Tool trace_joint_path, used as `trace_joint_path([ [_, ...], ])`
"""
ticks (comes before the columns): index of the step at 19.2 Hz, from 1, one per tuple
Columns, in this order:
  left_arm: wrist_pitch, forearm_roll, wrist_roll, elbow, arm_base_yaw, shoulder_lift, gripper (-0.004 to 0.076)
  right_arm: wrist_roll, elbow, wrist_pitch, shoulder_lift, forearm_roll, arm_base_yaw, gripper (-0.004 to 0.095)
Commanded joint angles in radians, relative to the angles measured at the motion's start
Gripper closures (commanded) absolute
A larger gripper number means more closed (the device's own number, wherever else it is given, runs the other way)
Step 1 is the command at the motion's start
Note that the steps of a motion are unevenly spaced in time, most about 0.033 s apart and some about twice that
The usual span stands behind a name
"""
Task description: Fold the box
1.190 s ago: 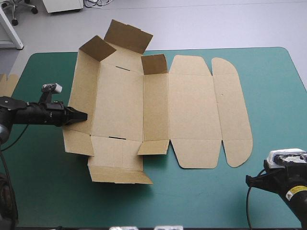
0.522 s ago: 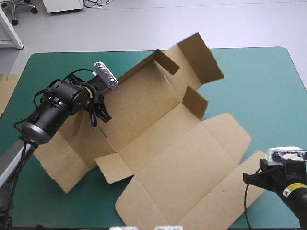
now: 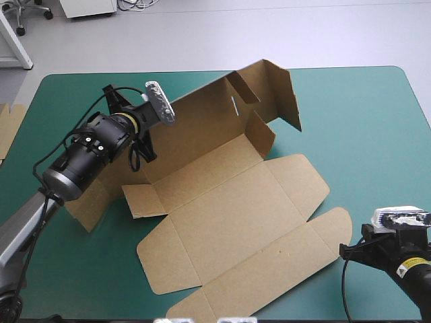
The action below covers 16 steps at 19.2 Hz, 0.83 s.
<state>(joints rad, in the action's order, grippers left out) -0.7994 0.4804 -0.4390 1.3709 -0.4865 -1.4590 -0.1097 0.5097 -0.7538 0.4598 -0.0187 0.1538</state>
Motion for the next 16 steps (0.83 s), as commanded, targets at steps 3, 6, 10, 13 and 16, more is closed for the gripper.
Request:
trace_joint_path([
  [3, 0.029, 0.055, -0.026, -0.086, -0.164, 0.037, 0.0734, 0.009, 0.03, 0.052, 0.011, 0.002, -0.001, 0.0927],
  [6, 0.032, 0.119, 0.009, -0.168, -0.21, 0.07, 0.0734, 0.009, 0.03, 0.051, 0.011, 0.007, -0.001, 0.0927],
  [10, 0.034, 0.11, 0.073, -0.228, -0.214, 0.137, 0.0734, 0.009, 0.03, 0.057, 0.011, 0.019, -0.001, 0.0927],
  [13, 0.034, 0.106, 0.115, -0.24, -0.216, 0.147, 0.0734, 0.012, 0.03, 0.073, 0.011, 0.041, -0.001, 0.0927],
  [16, 0.025, 0.113, 0.12, -0.254, -0.262, 0.147, 0.0734, 0.012, 0.03, 0.091, 0.011, 0.041, -0.001, 0.0927],
])
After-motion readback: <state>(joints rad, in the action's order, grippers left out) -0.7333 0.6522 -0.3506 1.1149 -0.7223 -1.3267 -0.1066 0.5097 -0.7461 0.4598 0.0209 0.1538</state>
